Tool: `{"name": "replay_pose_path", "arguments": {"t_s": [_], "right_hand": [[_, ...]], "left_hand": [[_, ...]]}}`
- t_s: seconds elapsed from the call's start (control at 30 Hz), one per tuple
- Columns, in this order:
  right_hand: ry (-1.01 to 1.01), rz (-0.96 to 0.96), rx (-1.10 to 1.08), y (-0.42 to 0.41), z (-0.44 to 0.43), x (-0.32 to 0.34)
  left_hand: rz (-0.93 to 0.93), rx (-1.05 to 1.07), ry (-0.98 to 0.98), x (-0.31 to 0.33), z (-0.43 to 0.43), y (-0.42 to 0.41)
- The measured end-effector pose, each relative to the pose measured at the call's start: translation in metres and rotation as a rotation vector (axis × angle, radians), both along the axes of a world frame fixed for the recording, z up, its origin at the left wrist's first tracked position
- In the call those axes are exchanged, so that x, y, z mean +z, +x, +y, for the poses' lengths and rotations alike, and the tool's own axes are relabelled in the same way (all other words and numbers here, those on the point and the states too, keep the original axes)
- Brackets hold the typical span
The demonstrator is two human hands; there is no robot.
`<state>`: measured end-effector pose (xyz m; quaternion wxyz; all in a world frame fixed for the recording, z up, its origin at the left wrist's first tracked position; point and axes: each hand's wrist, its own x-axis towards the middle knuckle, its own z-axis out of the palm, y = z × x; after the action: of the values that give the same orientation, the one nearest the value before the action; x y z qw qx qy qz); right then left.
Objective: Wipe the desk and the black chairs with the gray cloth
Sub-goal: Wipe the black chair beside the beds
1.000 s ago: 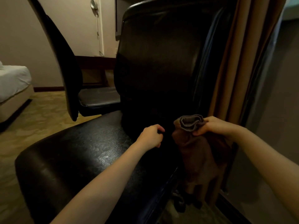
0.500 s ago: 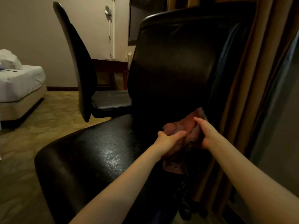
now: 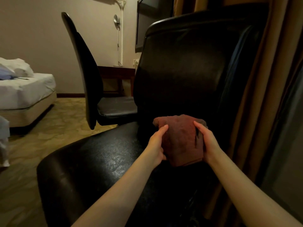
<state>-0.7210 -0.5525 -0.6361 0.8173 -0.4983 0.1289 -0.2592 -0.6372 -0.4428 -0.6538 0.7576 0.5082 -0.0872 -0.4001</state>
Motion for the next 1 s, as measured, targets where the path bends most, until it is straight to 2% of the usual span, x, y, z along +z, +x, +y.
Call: {"name": "replay_pose_path", "arguments": {"t_s": [0.1,0.2,0.3,0.33,0.37,0.43,0.47,0.5,0.53,0.67,0.73,0.77,0.83,0.9,1.0], "right_hand": [[-0.058,0.036,0.005,0.006,-0.001,-0.003],[-0.033,0.021,0.016,0.012,-0.001,-0.005],[0.076,0.010,0.146,0.019,0.006,-0.015],[0.092,0.036,0.175,0.023,0.010,-0.019],[0.097,0.064,0.191,0.029,0.013,-0.022],[0.082,0.124,0.183,0.042,0.013,-0.026],[0.072,0.149,0.167,0.053,0.011,-0.026],[0.064,0.158,0.154,0.062,0.009,-0.027],[0.062,0.161,0.147,0.071,0.005,-0.028],[0.096,0.169,0.156,0.114,-0.004,-0.031],[0.061,0.207,0.113,0.139,-0.009,-0.031],[-0.001,0.244,0.043,0.156,-0.011,-0.033],[-0.229,0.301,-0.130,0.187,-0.016,-0.038],[-0.708,0.364,-0.223,0.217,-0.017,-0.040],[-1.614,0.413,-0.271,0.258,-0.013,-0.031]], "left_hand": [[0.051,-0.025,-0.073,-0.005,0.002,0.004],[0.058,-0.078,-0.161,-0.003,0.002,0.008],[-0.082,-0.034,-0.156,-0.005,-0.005,0.022],[-0.219,0.010,-0.047,-0.004,-0.006,0.030],[-0.419,0.041,0.157,-0.003,-0.006,0.039],[-0.861,0.069,0.731,-0.003,-0.005,0.063],[-0.960,0.074,0.912,-0.005,-0.003,0.079],[-0.956,0.057,0.971,-0.007,-0.002,0.092],[-0.897,0.037,0.937,-0.009,-0.004,0.102],[-0.395,0.036,0.423,-0.019,-0.015,0.125],[-0.230,0.145,0.298,-0.030,-0.020,0.136],[-0.251,0.197,0.359,-0.039,-0.020,0.141],[-0.517,0.142,0.692,-0.062,-0.018,0.148],[-0.877,0.046,0.966,-0.084,-0.014,0.154],[-1.104,-0.133,1.165,-0.090,-0.016,0.156]]}}
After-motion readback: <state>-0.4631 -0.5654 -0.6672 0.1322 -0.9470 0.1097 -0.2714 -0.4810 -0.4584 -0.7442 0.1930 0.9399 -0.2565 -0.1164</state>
